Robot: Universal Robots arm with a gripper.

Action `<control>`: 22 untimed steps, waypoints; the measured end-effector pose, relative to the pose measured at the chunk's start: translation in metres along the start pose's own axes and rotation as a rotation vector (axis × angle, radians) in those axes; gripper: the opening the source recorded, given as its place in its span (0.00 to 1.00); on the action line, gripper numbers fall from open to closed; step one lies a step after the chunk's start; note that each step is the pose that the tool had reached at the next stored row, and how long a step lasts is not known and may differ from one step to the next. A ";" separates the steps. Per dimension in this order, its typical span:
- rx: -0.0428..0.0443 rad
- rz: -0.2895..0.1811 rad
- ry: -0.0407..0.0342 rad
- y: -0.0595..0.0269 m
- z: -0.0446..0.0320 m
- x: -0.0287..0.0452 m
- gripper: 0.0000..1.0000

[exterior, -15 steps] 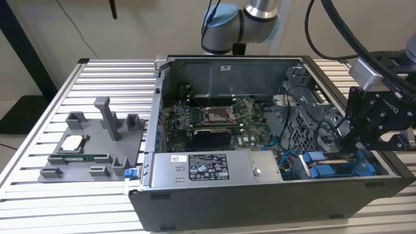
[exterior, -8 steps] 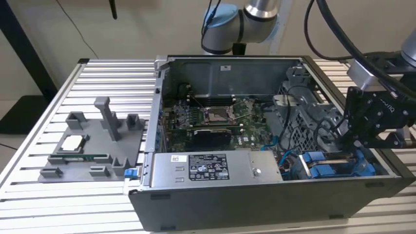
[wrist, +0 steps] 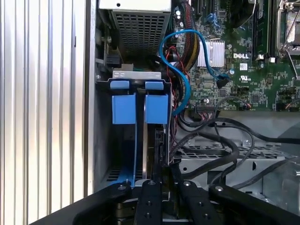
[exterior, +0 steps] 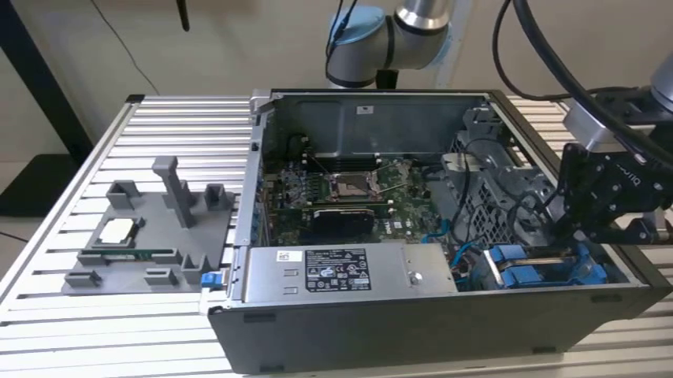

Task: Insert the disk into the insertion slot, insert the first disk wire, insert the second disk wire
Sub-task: 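Insert the first disk wire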

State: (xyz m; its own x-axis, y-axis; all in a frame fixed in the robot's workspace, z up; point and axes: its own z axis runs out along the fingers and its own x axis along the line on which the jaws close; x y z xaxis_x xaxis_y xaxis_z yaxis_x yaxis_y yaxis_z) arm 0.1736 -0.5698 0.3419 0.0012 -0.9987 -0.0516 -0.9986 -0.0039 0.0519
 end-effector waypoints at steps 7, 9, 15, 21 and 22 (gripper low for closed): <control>0.0000 0.000 0.0002 -0.0001 0.0020 0.0002 0.19; 0.0000 0.000 0.0003 -0.0001 0.0024 0.0002 0.19; 0.0000 0.000 0.0004 0.0002 0.0037 0.0005 0.19; 0.0000 0.000 0.0001 0.0003 0.0068 0.0037 0.19; 0.0001 0.000 0.0008 0.0002 0.0084 0.0039 0.19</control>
State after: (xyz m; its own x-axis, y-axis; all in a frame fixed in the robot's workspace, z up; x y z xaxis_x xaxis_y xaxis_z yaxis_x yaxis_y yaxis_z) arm 0.1730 -0.5733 0.3333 0.0007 -0.9987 -0.0508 -0.9987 -0.0034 0.0518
